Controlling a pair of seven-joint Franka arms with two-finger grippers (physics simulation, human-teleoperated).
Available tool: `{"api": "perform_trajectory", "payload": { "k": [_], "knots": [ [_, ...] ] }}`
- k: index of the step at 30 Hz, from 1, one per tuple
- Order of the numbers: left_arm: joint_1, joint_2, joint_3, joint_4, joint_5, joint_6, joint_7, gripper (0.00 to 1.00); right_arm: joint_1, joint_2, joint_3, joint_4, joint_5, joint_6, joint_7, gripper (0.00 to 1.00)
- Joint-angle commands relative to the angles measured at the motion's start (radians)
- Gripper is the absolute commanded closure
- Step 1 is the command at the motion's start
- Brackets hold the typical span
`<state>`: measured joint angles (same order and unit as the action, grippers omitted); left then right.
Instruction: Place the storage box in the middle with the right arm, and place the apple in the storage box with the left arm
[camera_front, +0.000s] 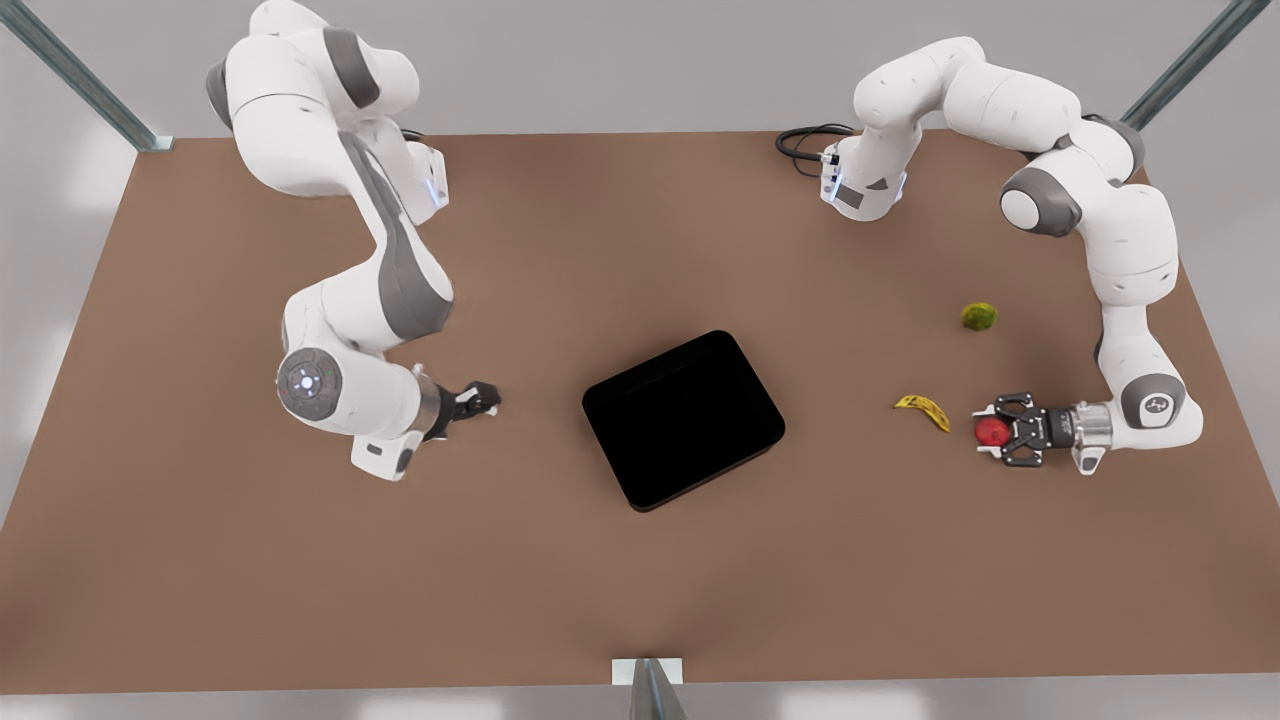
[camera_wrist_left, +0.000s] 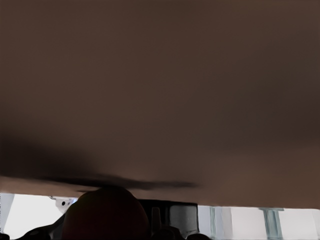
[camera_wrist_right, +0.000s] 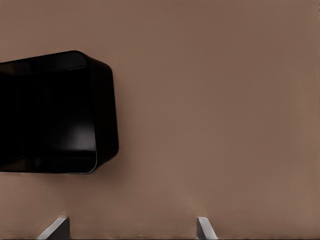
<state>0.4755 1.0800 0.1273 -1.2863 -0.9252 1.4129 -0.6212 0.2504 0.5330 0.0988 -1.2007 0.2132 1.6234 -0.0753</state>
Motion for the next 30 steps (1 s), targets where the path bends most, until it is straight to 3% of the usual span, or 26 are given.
{"api": "perform_trajectory", "payload": {
  "k": [1, 3, 4, 6, 7, 8, 9, 10, 11, 17, 20, 24, 30],
  "knots": [
    [0.0, 0.0, 0.0, -0.001, -0.004, 0.001, 0.0, 0.32, 0.0, -0.002, -0.001, -0.002, 0.0, 0.0, -0.001, 0.0],
    [0.0, 0.0, 0.0, -0.004, 0.005, 0.004, 0.001, 0.33, -0.037, -0.034, -0.004, 0.001, -0.008, -0.062, -0.052, 0.0],
    [0.0, 0.0, 0.0, -0.004, 0.005, 0.003, -0.002, 0.39, -0.043, -0.085, -0.005, 0.007, -0.135, -0.161, -0.054, 0.0],
    [0.0, -0.052, -0.009, 0.005, 0.038, 0.008, -0.064, 0.38, -0.03, -0.234, 0.001, 0.01, -0.386, -0.336, 0.031, 0.0],
    [0.0, -0.072, -0.035, 0.005, 0.069, 0.009, -0.095, 0.38, -0.043, -0.321, -0.004, 0.003, -0.396, -0.355, 0.14, 0.0],
    [0.0, -0.083, -0.037, 0.005, 0.072, 0.006, -0.115, 0.38, -0.052, -0.398, -0.045, -0.036, -0.431, -0.361, 0.04, 0.0],
    [-0.002, -0.1, -0.043, 0.005, 0.071, 0.003, -0.153, 0.38, -0.1, -0.488, -0.09, -0.167, -0.394, -0.307, -0.063, 0.0],
    [-0.002, -0.127, -0.081, 0.005, 0.098, 0.014, -0.186, 0.38, -0.161, -0.772, -0.093, -0.603, -0.319, 0.024, -0.051, 0.0],
    [-0.026, -0.158, -0.132, 0.005, 0.17, 0.04, -0.192, 0.38, -0.161, -0.806, -0.093, -0.665, -0.319, 0.041, -0.006, 0.0],
    [-0.123, -0.267, -0.599, -0.007, 0.797, 0.345, -0.414, 0.37, -0.163, -0.811, -0.094, -0.668, -0.304, 0.009, 0.005, 0.0],
    [-0.156, -0.265, -0.88, -0.102, 1.255, 0.399, -0.538, 0.38, -0.163, -0.809, -0.116, -0.669, -0.304, 0.007, -0.014, 0.0],
    [-0.357, -0.255, -0.901, -0.105, 1.45, 0.491, -0.75, 0.37, -0.161, -0.809, -0.16, -0.672, -0.295, 0.006, -0.06, 0.0],
    [-0.512, -0.25, -0.83, -0.07, 1.424, 0.583, -1.043, 0.32, -0.163, -0.812, -0.165, -0.675, -0.287, 0.001, -0.061, 0.0]
  ]
}}
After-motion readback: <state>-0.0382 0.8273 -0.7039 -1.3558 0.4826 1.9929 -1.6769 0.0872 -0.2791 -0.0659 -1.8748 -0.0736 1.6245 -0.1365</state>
